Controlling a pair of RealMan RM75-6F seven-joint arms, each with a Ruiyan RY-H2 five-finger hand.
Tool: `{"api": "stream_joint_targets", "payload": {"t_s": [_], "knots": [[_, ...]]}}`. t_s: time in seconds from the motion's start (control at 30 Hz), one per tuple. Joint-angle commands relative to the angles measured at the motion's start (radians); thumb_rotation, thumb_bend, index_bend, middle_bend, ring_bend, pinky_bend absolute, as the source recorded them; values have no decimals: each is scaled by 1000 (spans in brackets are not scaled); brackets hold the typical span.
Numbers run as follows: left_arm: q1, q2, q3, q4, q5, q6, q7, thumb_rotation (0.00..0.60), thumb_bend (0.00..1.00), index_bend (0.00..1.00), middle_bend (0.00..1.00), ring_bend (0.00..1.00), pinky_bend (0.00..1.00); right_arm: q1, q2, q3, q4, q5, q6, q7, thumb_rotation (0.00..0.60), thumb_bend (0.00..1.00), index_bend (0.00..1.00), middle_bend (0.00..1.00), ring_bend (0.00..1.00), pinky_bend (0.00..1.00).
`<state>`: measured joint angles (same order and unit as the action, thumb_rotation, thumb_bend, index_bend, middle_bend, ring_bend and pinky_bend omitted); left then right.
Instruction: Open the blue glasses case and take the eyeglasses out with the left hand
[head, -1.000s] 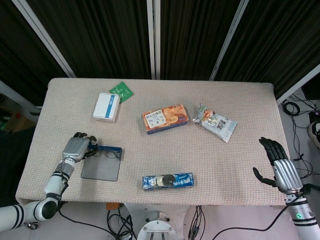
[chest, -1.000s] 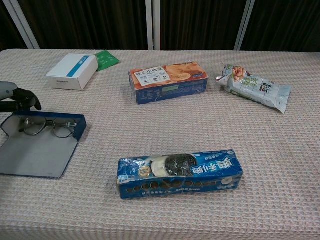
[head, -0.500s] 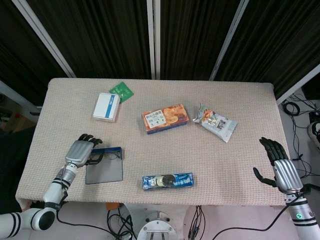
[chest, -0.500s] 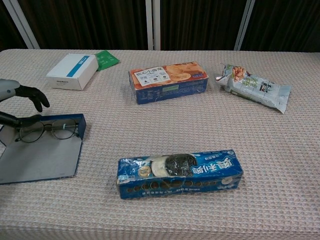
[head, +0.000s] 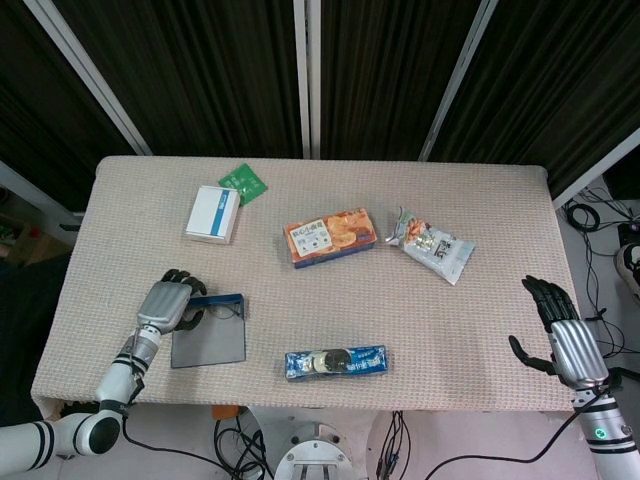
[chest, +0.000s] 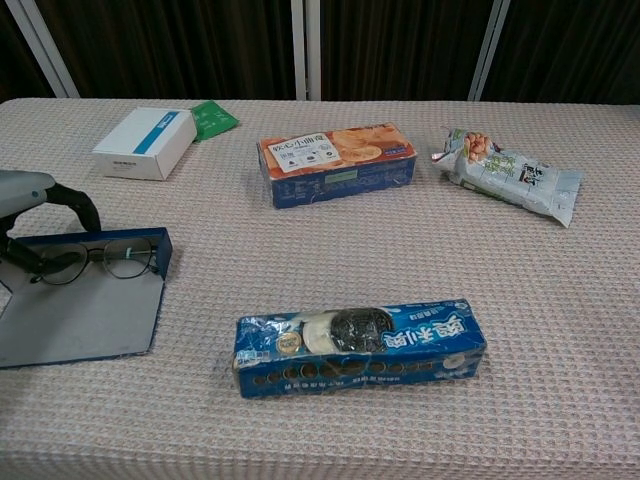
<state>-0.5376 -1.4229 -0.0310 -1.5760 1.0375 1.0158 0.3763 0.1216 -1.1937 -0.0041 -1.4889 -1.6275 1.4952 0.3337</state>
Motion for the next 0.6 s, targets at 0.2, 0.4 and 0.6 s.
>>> {"api": "stream_joint_targets", "payload": {"t_s": [0.2, 0.4, 0.6], "knots": [[-2, 1, -6, 7, -14, -13, 1, 497, 453, 383, 282, 127, 113, 1, -2, 0, 3, 3, -6, 2, 600, 313, 9, 50, 0, 0], [-3, -4, -11, 19, -20, -19, -2, 499, 487, 413, 287, 128, 112, 1, -1, 0, 1, 4, -8, 0, 600, 313, 9, 50, 0, 0], [-3, -5, -11, 25, -24, -27, -5, 498, 509, 431, 290, 127, 113, 2, 0, 1, -2, 6, -11, -3, 600, 313, 9, 50, 0, 0]]}}
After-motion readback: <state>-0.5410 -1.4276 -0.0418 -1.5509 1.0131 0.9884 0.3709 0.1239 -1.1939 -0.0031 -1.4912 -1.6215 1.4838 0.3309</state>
